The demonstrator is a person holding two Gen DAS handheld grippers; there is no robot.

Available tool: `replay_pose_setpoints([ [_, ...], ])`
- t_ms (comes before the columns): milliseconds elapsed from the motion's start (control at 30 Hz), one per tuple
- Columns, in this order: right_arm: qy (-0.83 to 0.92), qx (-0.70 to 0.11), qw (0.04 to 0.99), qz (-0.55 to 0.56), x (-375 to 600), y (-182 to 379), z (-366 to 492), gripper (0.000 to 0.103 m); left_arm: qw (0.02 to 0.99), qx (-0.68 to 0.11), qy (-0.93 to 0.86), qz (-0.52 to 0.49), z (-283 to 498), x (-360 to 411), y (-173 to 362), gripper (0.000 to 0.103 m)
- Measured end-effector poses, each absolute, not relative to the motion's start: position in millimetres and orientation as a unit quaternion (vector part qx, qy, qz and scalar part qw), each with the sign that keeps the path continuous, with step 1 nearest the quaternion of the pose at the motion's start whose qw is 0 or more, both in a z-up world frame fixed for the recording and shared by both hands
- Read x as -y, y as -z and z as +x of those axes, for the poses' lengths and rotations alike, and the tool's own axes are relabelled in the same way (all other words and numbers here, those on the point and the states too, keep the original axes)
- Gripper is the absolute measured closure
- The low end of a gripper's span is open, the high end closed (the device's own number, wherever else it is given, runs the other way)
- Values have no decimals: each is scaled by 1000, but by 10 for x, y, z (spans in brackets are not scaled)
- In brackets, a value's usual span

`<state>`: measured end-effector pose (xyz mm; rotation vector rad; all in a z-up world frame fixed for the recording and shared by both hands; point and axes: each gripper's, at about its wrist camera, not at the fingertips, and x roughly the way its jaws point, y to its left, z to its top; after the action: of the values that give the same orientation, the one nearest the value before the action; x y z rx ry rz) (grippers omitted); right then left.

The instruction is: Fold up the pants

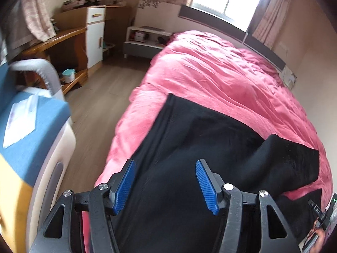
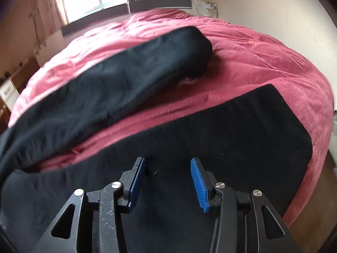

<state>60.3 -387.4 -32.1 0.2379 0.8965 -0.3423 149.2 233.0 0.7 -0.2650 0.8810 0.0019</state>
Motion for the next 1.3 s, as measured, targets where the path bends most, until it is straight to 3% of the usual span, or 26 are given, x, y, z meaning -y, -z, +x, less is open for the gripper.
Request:
replay_pose_setpoints([
  [433,183,-453,867,96,3810,391,572,52,879,-461,-49,-111,2571,-2186,457,42],
  [1000,194,-471,857,74,3761,446,630,50,884,-457,-28,-100,2977,-2148,674,40],
  [1033,194,-471,857,75,3762,444,627,50,884,-455,-25,-103,2977,-2160,684,42],
  [1100,194,-471,857,75,3762,445,624,50,884,-453,-16,-111,2974,-2175,697,55],
  [1133,194,-470,857,75,3762,445,623,50,886,-451,-16,-108,2965,-2179,692,75],
  [1167,194,-471,857,75,3762,446,622,50,888,-447,-15,-105,2954,-2182,681,83],
  [1300,195,-471,857,72,3755,450,627,50,898,-433,-22,-77,2893,-2129,583,89],
])
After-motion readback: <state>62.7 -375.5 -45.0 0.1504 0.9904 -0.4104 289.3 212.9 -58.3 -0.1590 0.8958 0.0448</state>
